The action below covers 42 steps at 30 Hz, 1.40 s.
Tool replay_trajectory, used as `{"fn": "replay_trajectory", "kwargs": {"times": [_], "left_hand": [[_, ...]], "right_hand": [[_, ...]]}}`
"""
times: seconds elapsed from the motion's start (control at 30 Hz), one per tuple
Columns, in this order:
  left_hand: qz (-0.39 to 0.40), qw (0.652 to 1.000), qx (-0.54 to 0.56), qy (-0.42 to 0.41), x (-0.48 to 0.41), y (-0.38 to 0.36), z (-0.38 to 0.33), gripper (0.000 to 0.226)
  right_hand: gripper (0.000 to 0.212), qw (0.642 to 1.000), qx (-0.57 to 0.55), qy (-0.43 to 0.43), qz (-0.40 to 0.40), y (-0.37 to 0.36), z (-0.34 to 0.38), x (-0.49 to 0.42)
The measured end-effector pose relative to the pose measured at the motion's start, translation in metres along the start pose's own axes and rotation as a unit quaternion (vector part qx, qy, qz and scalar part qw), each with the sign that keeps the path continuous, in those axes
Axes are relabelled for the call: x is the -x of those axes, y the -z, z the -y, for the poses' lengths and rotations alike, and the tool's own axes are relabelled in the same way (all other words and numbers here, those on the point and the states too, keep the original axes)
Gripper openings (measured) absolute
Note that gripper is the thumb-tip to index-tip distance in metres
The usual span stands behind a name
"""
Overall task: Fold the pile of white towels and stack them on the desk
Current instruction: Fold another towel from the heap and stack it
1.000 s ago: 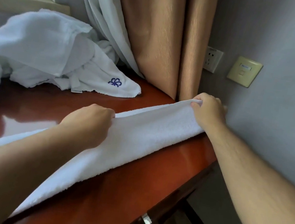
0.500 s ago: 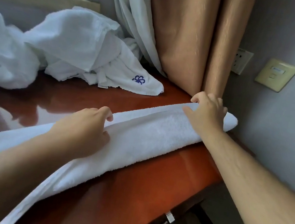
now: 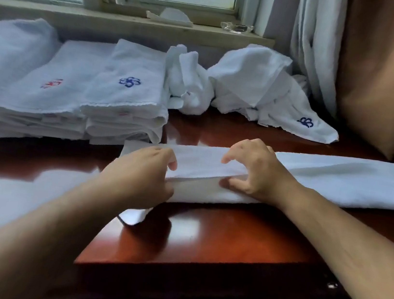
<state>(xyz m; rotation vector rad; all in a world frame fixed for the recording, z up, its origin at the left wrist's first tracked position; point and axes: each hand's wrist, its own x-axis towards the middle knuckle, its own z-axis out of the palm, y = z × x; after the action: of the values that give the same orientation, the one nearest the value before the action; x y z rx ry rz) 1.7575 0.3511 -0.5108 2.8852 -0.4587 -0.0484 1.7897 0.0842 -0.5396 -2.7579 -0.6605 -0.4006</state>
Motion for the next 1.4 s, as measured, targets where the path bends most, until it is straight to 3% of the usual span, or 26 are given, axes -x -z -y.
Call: {"fn": "replay_trajectory", "kwargs": {"times": [0.1, 0.17, 0.33, 0.47, 0.6, 0.67, 0.7, 0.77, 0.87, 0.93, 1.03, 1.17, 1.3, 1.4], "left_hand": [[-0.017, 0.999, -0.031, 0.019, 0.009, 0.012, 0.016, 0.013], [-0.039, 0.997, -0.054, 0.028, 0.005, 0.019, 0.026, 0.008], [-0.140, 0.987, -0.066, 0.031, -0.029, 0.028, 0.042, 0.016], [-0.150, 0.983, -0.102, 0.025, -0.055, 0.024, 0.052, 0.020], [-0.182, 0.973, -0.144, 0.009, -0.053, 0.003, 0.056, 0.023], [-0.228, 0.968, -0.092, -0.047, -0.046, -0.009, 0.053, 0.022], [-0.222, 0.970, -0.053, -0.078, -0.042, -0.015, 0.050, 0.022], [-0.139, 0.987, -0.003, -0.077, -0.037, -0.028, 0.046, 0.032], [-0.020, 1.000, -0.008, 0.004, -0.031, -0.046, 0.050, 0.054], [-0.003, 1.000, -0.011, 0.015, -0.025, -0.052, 0.055, 0.060], [-0.019, 0.998, 0.048, 0.046, -0.017, -0.051, 0.059, 0.056], [-0.130, 0.952, 0.151, 0.234, -0.016, -0.037, 0.065, 0.052], [-0.053, 0.946, 0.141, 0.288, -0.017, -0.008, 0.069, 0.071], [0.020, 0.941, 0.194, 0.277, -0.018, 0.008, 0.072, 0.059]], "right_hand": [[0.025, 0.999, -0.005, 0.018, -0.027, -0.011, 0.017, -0.007], [0.023, 1.000, -0.006, 0.003, -0.030, -0.015, 0.021, -0.012], [0.024, 0.997, 0.019, -0.072, 0.003, -0.018, 0.017, -0.030], [0.023, 0.992, 0.036, -0.109, 0.049, -0.024, 0.010, -0.049], [0.022, 0.989, 0.074, -0.127, 0.006, -0.032, 0.007, -0.055], [0.023, 0.988, 0.090, -0.121, -0.047, -0.037, 0.008, -0.054], [0.022, 0.987, 0.088, -0.109, -0.075, -0.039, 0.010, -0.054], [0.023, 0.988, 0.065, -0.102, -0.095, -0.044, 0.016, -0.054], [0.048, 0.985, 0.032, -0.170, 0.022, -0.055, 0.023, -0.057], [0.059, 0.973, 0.021, -0.201, 0.108, -0.061, 0.024, -0.059], [0.067, 0.967, 0.021, -0.199, 0.156, -0.064, 0.027, -0.057], [0.071, 0.969, 0.023, -0.189, 0.155, -0.067, 0.038, -0.051], [0.071, 0.973, 0.020, -0.180, 0.146, -0.069, 0.048, -0.046], [0.070, 0.973, 0.014, -0.184, 0.140, -0.069, 0.053, -0.043]]}}
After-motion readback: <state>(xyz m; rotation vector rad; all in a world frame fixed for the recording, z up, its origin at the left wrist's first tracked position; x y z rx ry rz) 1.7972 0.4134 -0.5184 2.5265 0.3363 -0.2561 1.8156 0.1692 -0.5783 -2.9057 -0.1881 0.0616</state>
